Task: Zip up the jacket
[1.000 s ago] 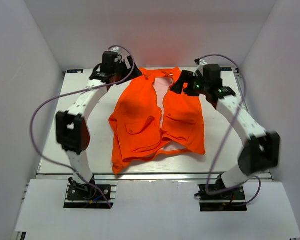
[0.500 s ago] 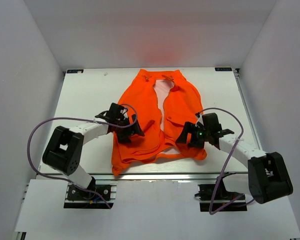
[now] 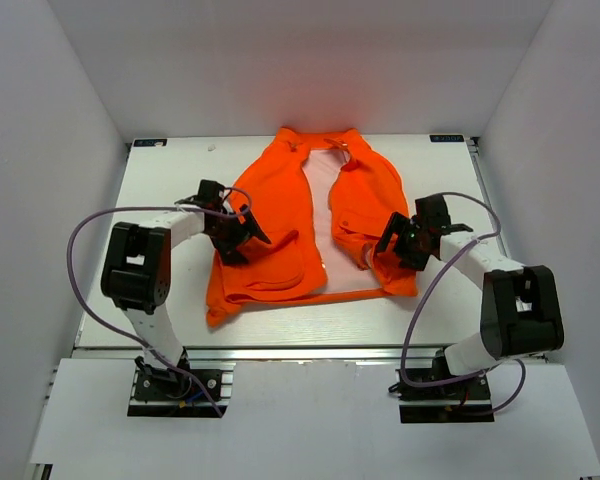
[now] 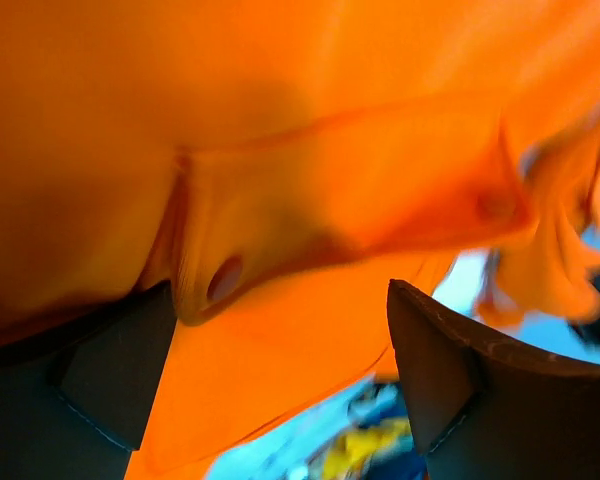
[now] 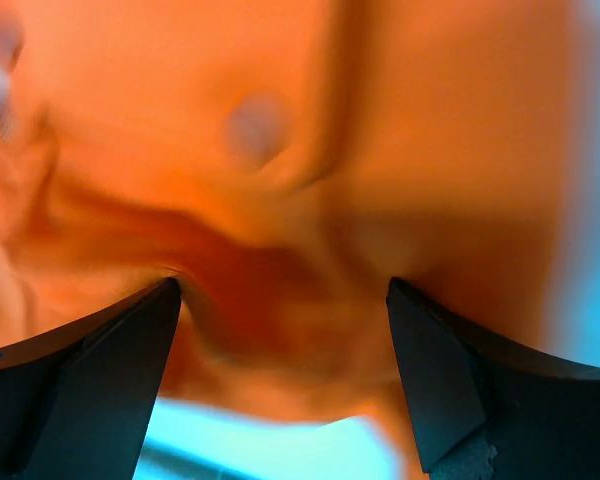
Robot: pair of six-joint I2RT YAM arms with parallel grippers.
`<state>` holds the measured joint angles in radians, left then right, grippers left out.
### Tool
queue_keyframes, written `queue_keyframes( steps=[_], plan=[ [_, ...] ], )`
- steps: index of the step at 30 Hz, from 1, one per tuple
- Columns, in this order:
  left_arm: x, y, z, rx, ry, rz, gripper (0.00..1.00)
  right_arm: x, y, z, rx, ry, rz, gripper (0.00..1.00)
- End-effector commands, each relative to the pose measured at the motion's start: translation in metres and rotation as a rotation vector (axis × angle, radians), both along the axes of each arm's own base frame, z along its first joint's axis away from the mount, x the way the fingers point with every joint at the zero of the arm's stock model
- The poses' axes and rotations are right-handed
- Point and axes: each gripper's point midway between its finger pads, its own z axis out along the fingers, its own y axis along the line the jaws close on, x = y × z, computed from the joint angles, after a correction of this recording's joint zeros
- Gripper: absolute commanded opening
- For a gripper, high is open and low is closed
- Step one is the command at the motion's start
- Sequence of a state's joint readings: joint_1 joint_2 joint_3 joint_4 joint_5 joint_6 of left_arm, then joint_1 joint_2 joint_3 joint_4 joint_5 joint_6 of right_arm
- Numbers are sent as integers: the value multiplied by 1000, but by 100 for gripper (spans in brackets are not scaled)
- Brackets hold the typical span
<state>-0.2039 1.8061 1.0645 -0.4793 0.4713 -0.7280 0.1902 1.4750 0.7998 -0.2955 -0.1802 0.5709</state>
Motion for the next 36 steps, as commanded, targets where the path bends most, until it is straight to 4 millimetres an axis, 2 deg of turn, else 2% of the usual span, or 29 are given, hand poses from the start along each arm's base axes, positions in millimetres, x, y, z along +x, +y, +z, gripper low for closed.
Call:
queue_keyframes(
  steps=[1,2,3,4,6,7,8,9,11,12,13,14,15,16,17,18,19,20,21,22,23,25,26,28,30,31,34,35,36],
  plan=[
    [50,98,-43,456,-39,147,96,20,-53,6,-235,-33,-102,89],
    [57,105,-38,491,-36,155,96,32,-57,20,-258,-71,-113,89],
    [67,108,-31,504,-47,169,96,31,-60,24,-278,-65,-110,89],
    [91,104,-11,483,-103,179,96,35,-62,32,-296,-87,-96,89],
    [111,99,13,456,-177,176,96,44,-57,58,-285,-165,-60,89],
    [122,88,39,396,-246,167,96,46,-52,67,-291,-208,-7,89],
    [123,86,41,381,-255,156,96,47,-45,77,-291,-248,26,89],
    [126,82,63,358,-310,154,96,47,-28,97,-294,-318,80,89],
    [118,75,91,306,-386,127,97,46,-16,118,-373,-401,156,89],
    [113,72,99,290,-403,119,98,41,11,133,-383,-456,238,89],
    [107,71,105,279,-414,113,98,36,24,139,-398,-479,298,89],
    [94,71,113,279,-431,109,98,27,48,145,-407,-517,400,89],
    [88,73,117,286,-433,118,98,25,62,155,-402,-553,454,89],
    [81,76,119,295,-428,135,98,19,76,157,-403,-569,517,89],
    [75,76,123,286,-425,158,98,16,85,151,-425,-558,562,89],
    [63,76,126,275,-422,170,98,7,104,148,-429,-562,627,89],
    [58,74,129,260,-429,173,98,8,113,153,-433,-568,632,89],
    [53,71,132,235,-432,170,98,0,128,136,-453,-517,685,89],
    [43,71,133,227,-430,177,98,3,137,128,-478,-489,679,89],
    [38,71,134,224,-432,178,98,0,143,132,-481,-500,684,89],
    [33,70,134,213,-434,172,98,-4,156,114,-507,-473,725,89],
    [18,69,130,198,-427,168,98,-2,165,98,-548,-458,761,89],
    [11,65,128,174,-420,150,98,-2,168,74,-585,-405,788,89],
    [-3,63,121,158,-407,138,98,9,167,46,-659,-344,773,86],
    [-14,65,117,164,-404,138,98,9,155,33,-740,-269,740,79],
    [-16,67,116,174,-404,149,98,17,149,31,-809,-262,699,77],
    [-23,76,112,207,-409,186,98,21,126,34,-941,-238,617,61],
    [-23,78,112,215,-412,192,98,22,123,39,-956,-245,592,36],
    [-24,80,112,226,-410,198,98,23,119,44,-969,-255,573,25]
  ],
)
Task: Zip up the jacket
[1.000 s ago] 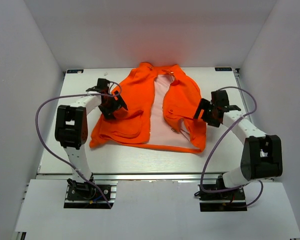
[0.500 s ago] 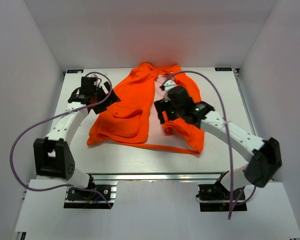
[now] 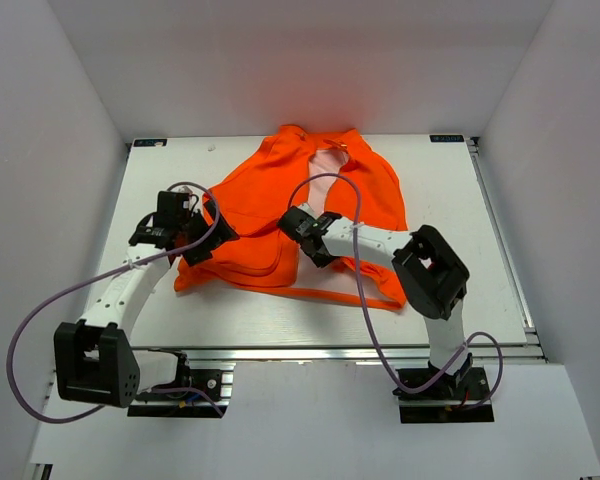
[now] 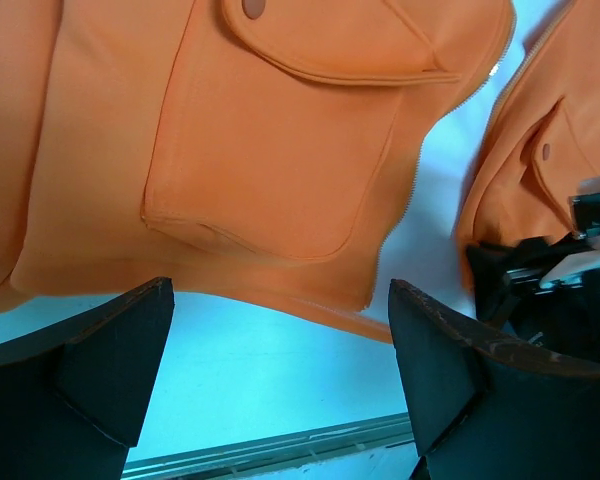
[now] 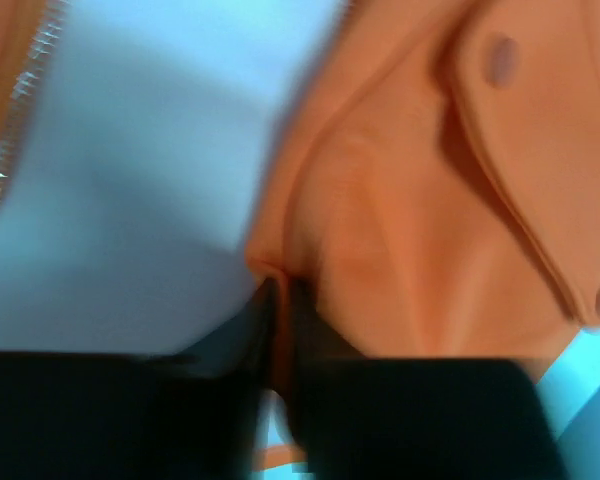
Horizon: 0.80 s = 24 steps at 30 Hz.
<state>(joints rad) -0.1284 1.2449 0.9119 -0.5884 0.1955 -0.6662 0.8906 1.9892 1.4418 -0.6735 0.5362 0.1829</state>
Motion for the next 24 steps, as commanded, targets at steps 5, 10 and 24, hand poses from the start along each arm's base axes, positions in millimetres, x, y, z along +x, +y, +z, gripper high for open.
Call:
queue_keyframes(
  steps=[5,10,24],
  plan=[
    [1,2,23,3,-78,20,98,8,7,93,184,-159,-53,0],
    [0,2,25,0,-75,17,98,-31,29,141,542,-65,33,0],
    [-13,3,-3,30,16,-4,98,-102,-68,16,761,266,-210,42]
  ],
)
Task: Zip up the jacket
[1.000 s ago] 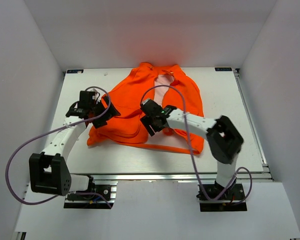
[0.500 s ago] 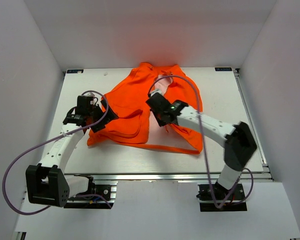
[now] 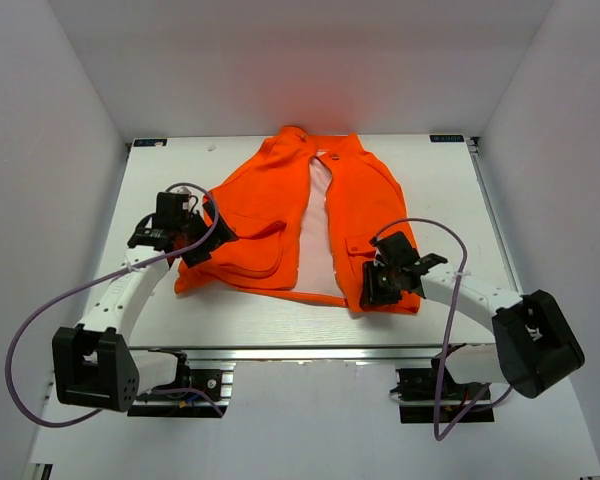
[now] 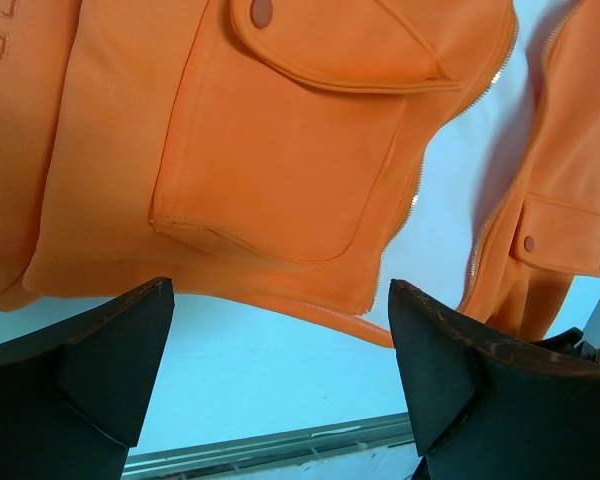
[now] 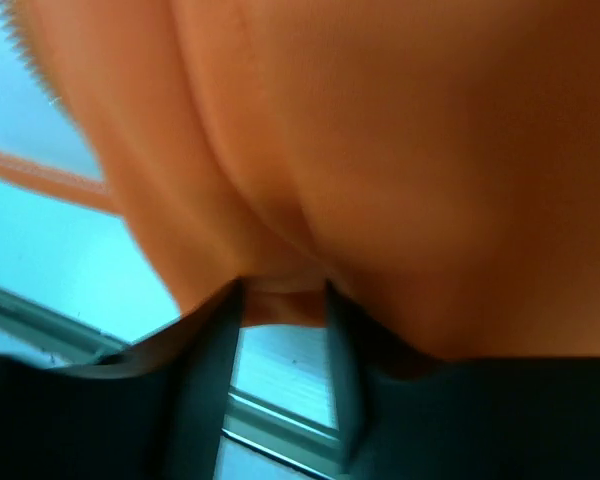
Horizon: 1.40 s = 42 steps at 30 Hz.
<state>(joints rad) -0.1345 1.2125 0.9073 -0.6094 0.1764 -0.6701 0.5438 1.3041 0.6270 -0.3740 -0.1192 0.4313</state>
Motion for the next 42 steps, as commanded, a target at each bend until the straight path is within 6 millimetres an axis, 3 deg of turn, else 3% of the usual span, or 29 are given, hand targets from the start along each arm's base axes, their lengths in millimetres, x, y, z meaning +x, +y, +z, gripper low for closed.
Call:
queue_keyframes(
  steps=[1,5,6,9,10,12,16,21,26,30,34,42],
  plan=[
    [-8,1,-8,23,27,-18,98,14,18,38,84,-119,105,49],
    [-12,1,-14,45,56,-37,98,30,15,84,48,-262,172,71],
    [-12,2,-16,50,58,-35,98,32,14,94,31,-304,180,72],
    [-13,0,-18,57,62,-41,98,31,11,109,-23,-352,199,81],
    [-13,0,-19,62,64,-44,98,24,19,111,-22,-352,235,87],
    [-11,-1,-19,70,68,-49,98,14,31,111,-56,-347,265,87],
    [-10,-2,-21,80,79,-53,98,-1,45,94,-129,-283,282,87],
    [-13,-3,-26,87,92,-56,98,0,34,63,-293,-209,155,86],
    [-16,-2,-30,96,103,-56,98,-4,35,41,-377,-177,171,84],
    [-18,-4,-31,98,107,-63,98,-4,38,34,-385,-164,164,69],
    [-17,-5,-32,101,106,-66,98,-1,41,28,-384,-169,163,67],
    [-18,-6,-31,105,107,-71,98,4,40,23,-420,-173,145,51]
  ],
)
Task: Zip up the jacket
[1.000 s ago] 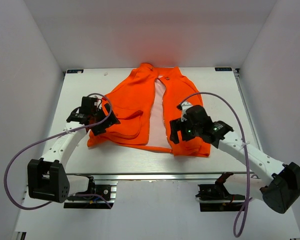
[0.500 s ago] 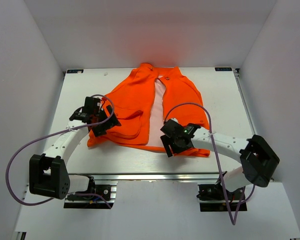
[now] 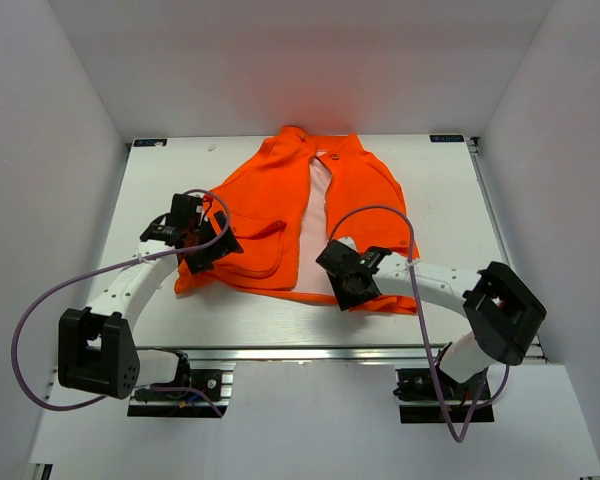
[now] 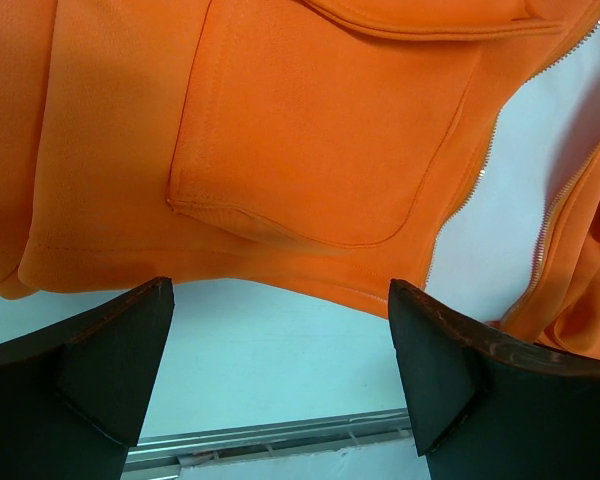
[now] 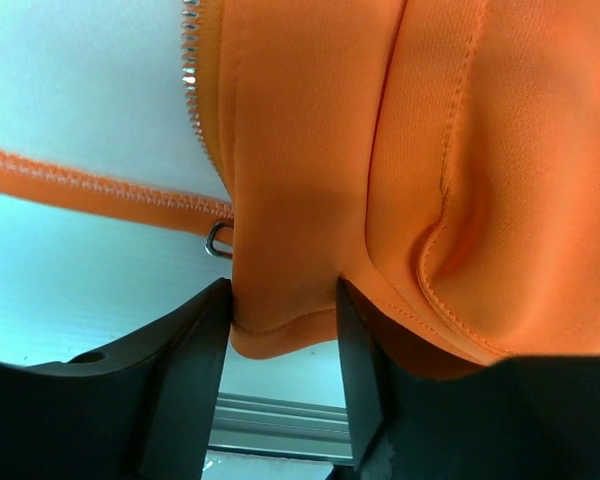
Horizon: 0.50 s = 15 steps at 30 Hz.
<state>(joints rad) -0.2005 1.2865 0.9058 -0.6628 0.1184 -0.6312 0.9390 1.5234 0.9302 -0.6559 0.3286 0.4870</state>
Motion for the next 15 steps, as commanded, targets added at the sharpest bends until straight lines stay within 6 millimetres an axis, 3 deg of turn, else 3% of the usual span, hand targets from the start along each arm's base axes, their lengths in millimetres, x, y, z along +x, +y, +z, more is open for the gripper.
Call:
queue_keyframes(
  steps=[1,5,6,12,15],
  plan=[
    [-4,2,1,17,-3,-7,98,12,7,7,-2,-47,-21,51],
    [-4,1,2,23,-3,-6,98,11,4,-2,-35,-34,-26,47],
    [-5,1,1,26,10,-8,98,11,4,-3,-37,-31,-30,35],
    [-8,-6,3,28,15,-45,98,10,12,-5,-8,-20,-8,0],
    [-9,-21,12,47,-12,-119,98,10,24,1,54,-15,26,0]
  ],
)
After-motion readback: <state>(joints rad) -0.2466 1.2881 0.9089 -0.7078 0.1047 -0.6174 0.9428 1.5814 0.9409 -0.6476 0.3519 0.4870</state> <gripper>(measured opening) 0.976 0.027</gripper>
